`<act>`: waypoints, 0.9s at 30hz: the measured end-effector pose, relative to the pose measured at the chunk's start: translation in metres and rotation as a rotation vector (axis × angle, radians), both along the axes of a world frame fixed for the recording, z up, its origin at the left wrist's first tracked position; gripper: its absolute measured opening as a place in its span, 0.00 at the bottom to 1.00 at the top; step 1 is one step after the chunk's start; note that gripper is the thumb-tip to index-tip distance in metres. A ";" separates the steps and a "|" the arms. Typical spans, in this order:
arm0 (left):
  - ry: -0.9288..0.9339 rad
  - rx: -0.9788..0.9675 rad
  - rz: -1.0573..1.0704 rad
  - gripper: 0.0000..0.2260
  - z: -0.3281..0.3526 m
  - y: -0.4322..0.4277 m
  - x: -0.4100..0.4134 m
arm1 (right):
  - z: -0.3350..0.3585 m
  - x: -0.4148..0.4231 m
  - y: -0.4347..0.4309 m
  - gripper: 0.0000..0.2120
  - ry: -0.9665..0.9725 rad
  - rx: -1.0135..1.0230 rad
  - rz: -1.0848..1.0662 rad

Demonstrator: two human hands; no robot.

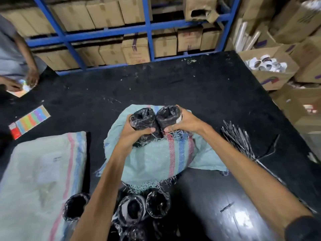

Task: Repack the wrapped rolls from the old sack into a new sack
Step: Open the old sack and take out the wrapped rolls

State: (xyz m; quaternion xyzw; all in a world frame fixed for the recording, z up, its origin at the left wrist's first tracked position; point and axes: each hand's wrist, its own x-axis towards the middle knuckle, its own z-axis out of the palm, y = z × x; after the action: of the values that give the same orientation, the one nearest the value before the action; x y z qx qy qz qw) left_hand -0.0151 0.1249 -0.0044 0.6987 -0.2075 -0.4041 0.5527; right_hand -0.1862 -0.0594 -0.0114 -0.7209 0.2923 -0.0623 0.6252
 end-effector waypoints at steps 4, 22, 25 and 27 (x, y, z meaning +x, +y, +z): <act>-0.005 -0.050 0.116 0.37 0.008 0.008 -0.034 | 0.018 -0.005 0.024 0.47 0.038 -0.088 -0.158; -0.318 -0.282 0.093 0.35 0.137 0.063 -0.098 | 0.160 -0.110 0.083 0.42 -0.216 -0.176 -0.042; -0.249 -0.254 0.017 0.33 0.126 0.086 -0.118 | 0.152 -0.140 0.101 0.35 -0.190 -0.087 -0.015; -0.184 -0.215 -0.005 0.30 0.101 0.099 -0.135 | 0.136 -0.160 0.112 0.32 -0.139 -0.033 0.009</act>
State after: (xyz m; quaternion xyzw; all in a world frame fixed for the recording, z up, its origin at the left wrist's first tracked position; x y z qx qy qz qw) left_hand -0.1500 0.2239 0.0967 0.6689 -0.3011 -0.3150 0.6022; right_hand -0.3462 0.0522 0.1247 -0.7264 0.2440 -0.1140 0.6323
